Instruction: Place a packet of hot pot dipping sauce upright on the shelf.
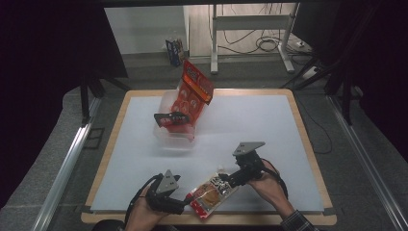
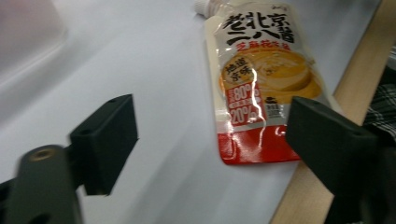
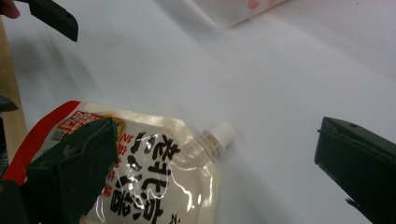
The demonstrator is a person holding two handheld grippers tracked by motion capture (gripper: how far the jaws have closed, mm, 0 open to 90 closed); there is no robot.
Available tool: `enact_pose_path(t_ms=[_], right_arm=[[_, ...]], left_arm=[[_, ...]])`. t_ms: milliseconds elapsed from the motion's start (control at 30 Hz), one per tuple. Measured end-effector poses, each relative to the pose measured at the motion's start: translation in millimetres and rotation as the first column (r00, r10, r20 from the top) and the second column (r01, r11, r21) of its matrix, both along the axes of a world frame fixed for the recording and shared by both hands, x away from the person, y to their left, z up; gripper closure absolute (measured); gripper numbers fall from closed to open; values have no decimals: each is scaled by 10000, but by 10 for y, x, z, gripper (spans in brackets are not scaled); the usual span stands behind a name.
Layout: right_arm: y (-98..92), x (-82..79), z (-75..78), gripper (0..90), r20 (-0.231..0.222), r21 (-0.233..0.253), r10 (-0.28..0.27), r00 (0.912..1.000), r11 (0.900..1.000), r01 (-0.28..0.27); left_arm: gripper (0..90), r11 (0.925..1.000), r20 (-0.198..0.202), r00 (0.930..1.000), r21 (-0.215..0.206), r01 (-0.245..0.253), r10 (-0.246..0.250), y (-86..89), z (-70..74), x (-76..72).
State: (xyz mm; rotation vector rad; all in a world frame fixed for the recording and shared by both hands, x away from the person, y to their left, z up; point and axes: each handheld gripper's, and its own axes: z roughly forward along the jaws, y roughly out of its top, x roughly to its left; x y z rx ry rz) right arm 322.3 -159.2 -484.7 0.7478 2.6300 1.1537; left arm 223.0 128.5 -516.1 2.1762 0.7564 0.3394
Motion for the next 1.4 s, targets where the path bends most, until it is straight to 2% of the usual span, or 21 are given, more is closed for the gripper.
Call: enact_pose_path(t_ms=[100, 133, 167, 367, 433, 600, 733, 833, 867, 933, 967, 1100, 1167, 1300, 1400], right_arm=[[-26, -35, -3, 0, -10, 25, -27, 10000, 10000, 27], [-40, -53, -4, 0, -12, 19, -79, 10000, 10000, 79], [-74, -85, -9, 0, -16, -2, -150, 9999, 9999, 150], [-208, -175, -51, 0, -179, -189, -391, 9991, 9991, 388], [-248, -201, -72, 0, -324, -279, -446, 9985, 9987, 437], [-332, -254, -106, 0, -470, -377, -661, 9967, 9972, 644], [-388, -260, -129, 2, -622, -282, -758, 9952, 9969, 741], [-401, -266, -147, 4, -667, -263, -785, 9947, 9967, 769], [-399, -267, -154, 5, -687, -262, -765, 9947, 9968, 749], [-385, -274, -170, 5, -677, -321, -720, 9951, 9970, 700], [-375, -278, -179, 5, -620, -344, -680, 9958, 9972, 659], [-354, -289, -191, 5, -697, -356, -566, 9960, 9979, 542], [-351, -292, -194, 4, -695, -350, -509, 9963, 9982, 485], [-342, -310, -201, 4, -798, -397, -470, 9957, 9982, 440], [-326, -326, -207, 6, -857, -422, -356, 9957, 9986, 320]], left_arm=[[278, 9999, 0, 10000, -71, 93, -93, 4, 4, -3], [278, 9998, -1, 9999, -121, 137, -137, 6, 5, -5], [351, 9996, -2, 9998, -195, 211, -211, 8, 5, -7], [638, 9956, -151, 9970, -562, 745, -755, -15, 4, -2], [715, 9911, -178, 9940, -803, 1064, -1082, -65, 7, -6], [880, 9860, -253, 9892, -874, 1420, -1447, -154, -11, 7], [895, 9812, -425, 9843, -975, 1663, -1711, -252, -51, 45], [895, 9805, -422, 9828, -875, 1758, -1799, -308, -68, 44], [895, 9806, -422, 9819, -758, 1810, -1845, -342, -81, 41], [896, 9834, -455, 9823, -83, 1815, -1817, -441, -142, 30], [896, 9854, -491, 9843, -228, 1684, -1694, -453, -157, 25], [899, 9867, -665, 9845, -252, 1608, -1621, -426, -197, 32], [900, 9863, -580, 9846, 23, 1652, -1648, -423, -202, 11], [900, 9888, -740, 9860, -117, 1487, -1491, -388, -231, -20], [900, 9892, -698, 9868, -6, 1466, -1463, -385, -238, -45]])
